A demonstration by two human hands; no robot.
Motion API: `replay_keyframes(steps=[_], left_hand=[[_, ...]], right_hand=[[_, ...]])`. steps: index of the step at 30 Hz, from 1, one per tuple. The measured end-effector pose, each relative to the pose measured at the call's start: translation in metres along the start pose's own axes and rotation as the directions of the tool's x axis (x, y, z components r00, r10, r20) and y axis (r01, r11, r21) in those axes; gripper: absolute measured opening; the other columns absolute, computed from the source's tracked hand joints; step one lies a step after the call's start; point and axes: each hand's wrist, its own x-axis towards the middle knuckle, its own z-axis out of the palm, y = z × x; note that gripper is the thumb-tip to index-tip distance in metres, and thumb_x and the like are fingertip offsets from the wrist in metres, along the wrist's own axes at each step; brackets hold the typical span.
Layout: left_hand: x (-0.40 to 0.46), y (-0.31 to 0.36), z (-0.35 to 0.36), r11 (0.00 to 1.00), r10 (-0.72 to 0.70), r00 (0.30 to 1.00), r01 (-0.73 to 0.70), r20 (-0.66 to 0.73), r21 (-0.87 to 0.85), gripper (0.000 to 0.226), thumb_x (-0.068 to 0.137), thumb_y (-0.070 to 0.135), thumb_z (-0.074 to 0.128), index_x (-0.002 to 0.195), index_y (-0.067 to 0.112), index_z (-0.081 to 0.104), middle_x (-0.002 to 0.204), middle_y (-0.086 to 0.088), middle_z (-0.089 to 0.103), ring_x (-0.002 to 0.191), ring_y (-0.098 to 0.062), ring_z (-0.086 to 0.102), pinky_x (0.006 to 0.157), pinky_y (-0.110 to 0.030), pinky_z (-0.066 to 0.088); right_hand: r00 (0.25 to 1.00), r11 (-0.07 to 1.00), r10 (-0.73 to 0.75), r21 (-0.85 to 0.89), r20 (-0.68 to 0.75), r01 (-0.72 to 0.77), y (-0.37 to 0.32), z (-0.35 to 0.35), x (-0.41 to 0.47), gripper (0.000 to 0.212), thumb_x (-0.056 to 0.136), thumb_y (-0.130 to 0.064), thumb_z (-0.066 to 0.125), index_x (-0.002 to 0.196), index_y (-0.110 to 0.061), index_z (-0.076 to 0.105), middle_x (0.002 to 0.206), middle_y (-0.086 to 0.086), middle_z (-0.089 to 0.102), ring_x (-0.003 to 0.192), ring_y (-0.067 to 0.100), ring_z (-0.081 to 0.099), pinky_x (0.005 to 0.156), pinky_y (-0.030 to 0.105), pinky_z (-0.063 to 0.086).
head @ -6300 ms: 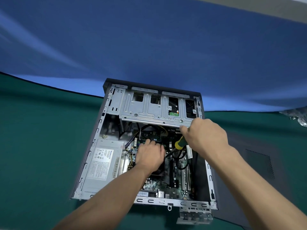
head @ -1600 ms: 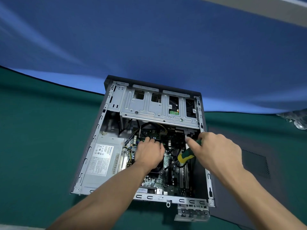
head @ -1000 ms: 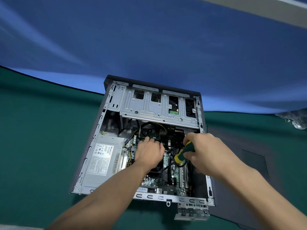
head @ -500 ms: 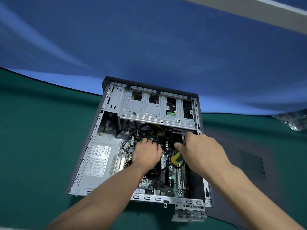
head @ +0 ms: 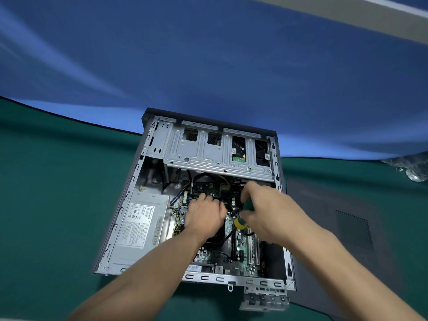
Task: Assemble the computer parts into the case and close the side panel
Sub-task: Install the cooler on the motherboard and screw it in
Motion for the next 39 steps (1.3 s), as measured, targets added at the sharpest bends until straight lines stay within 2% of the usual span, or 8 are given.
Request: replay_keyframes(steps=[3,7,11,15,19,22,34,39], left_hand=[[-0.0009,0.0003,-0.0001,1.0,0.0,1.0,0.0,-0.008,0.0,0.049,0.097,0.035,0.023,0.098,0.014,0.068,0.101,-0.006,0.066,0.099,-0.022,0.053,0.078,-0.036,0.041],[-0.0013,-0.0001,-0.0006,1.0,0.002,1.0,-0.002,-0.006,-0.014,0.05,0.098,0.035,0.023,0.098,0.013,0.068,0.101,-0.007,0.066,0.099,-0.022,0.053,0.078,-0.036,0.042],[-0.0009,0.0005,-0.0021,1.0,0.004,1.0,-0.004,-0.006,-0.009,0.05,0.097,0.035,0.023,0.098,0.013,0.068,0.101,-0.007,0.066,0.099,-0.022,0.053,0.078,-0.036,0.042],[-0.0011,0.0005,-0.0024,1.0,0.006,1.0,-0.006,-0.01,-0.006,0.049,0.098,0.034,0.023,0.097,0.013,0.068,0.1,-0.006,0.066,0.098,-0.022,0.053,0.076,-0.035,0.041],[-0.0018,0.0006,-0.0026,1.0,0.013,1.0,-0.013,-0.015,0.009,0.05,0.097,0.034,0.023,0.095,0.013,0.068,0.098,-0.006,0.067,0.096,-0.022,0.053,0.074,-0.035,0.041],[-0.0014,0.0003,-0.0022,1.0,0.018,1.0,-0.018,-0.025,0.009,0.049,0.097,0.034,0.023,0.095,0.013,0.068,0.098,-0.006,0.067,0.096,-0.022,0.054,0.073,-0.034,0.041],[-0.0006,-0.0007,0.0003,1.0,0.005,1.0,-0.005,-0.008,0.001,0.05,0.097,0.035,0.023,0.097,0.013,0.068,0.099,-0.006,0.067,0.098,-0.022,0.053,0.077,-0.036,0.042],[-0.0004,-0.0003,-0.0007,1.0,0.005,1.0,-0.005,-0.004,-0.01,0.05,0.097,0.035,0.023,0.098,0.014,0.068,0.1,-0.005,0.066,0.097,-0.022,0.053,0.077,-0.036,0.042]], right_hand=[[0.987,0.994,0.046,-0.093,-0.157,-0.061,0.0043,0.0001,0.0007,0.028,0.1,-0.042,0.038,0.1,-0.016,0.051,0.108,0.007,0.062,0.098,0.029,0.059,0.065,0.03,0.034],[0.998,0.998,0.028,0.051,0.061,-0.031,0.0067,-0.0046,0.0016,0.028,0.095,-0.037,0.049,0.117,-0.023,0.039,0.116,0.004,0.052,0.092,0.027,0.056,0.071,0.031,0.04],[0.987,0.995,0.06,-0.07,-0.146,-0.071,0.0077,-0.0011,0.0005,0.03,0.099,-0.043,0.038,0.103,-0.017,0.051,0.106,0.006,0.063,0.087,0.028,0.056,0.063,0.03,0.035],[0.999,0.999,0.032,0.024,0.021,-0.033,0.0026,-0.0025,0.002,0.026,0.095,-0.036,0.049,0.114,-0.02,0.041,0.11,0.004,0.057,0.093,0.026,0.057,0.069,0.031,0.039],[0.99,0.994,0.088,-0.046,-0.114,-0.094,0.0044,-0.0016,0.0035,0.03,0.099,-0.041,0.038,0.109,-0.015,0.048,0.111,0.008,0.06,0.093,0.03,0.057,0.066,0.03,0.034],[0.995,0.993,0.063,0.092,0.076,-0.07,0.0052,-0.0072,0.0026,0.022,0.094,-0.032,0.049,0.111,-0.02,0.042,0.11,0.005,0.055,0.089,0.026,0.054,0.07,0.032,0.042],[0.99,0.992,0.104,-0.058,-0.093,-0.11,0.0009,-0.0027,-0.0013,0.026,0.1,-0.038,0.038,0.098,-0.016,0.051,0.104,0.007,0.063,0.085,0.028,0.056,0.064,0.031,0.037],[0.994,0.993,0.08,0.087,0.072,-0.086,0.0068,-0.0046,-0.0015,0.025,0.094,-0.035,0.052,0.112,-0.022,0.041,0.093,0.0,0.057,0.081,0.024,0.056,0.069,0.032,0.045]])
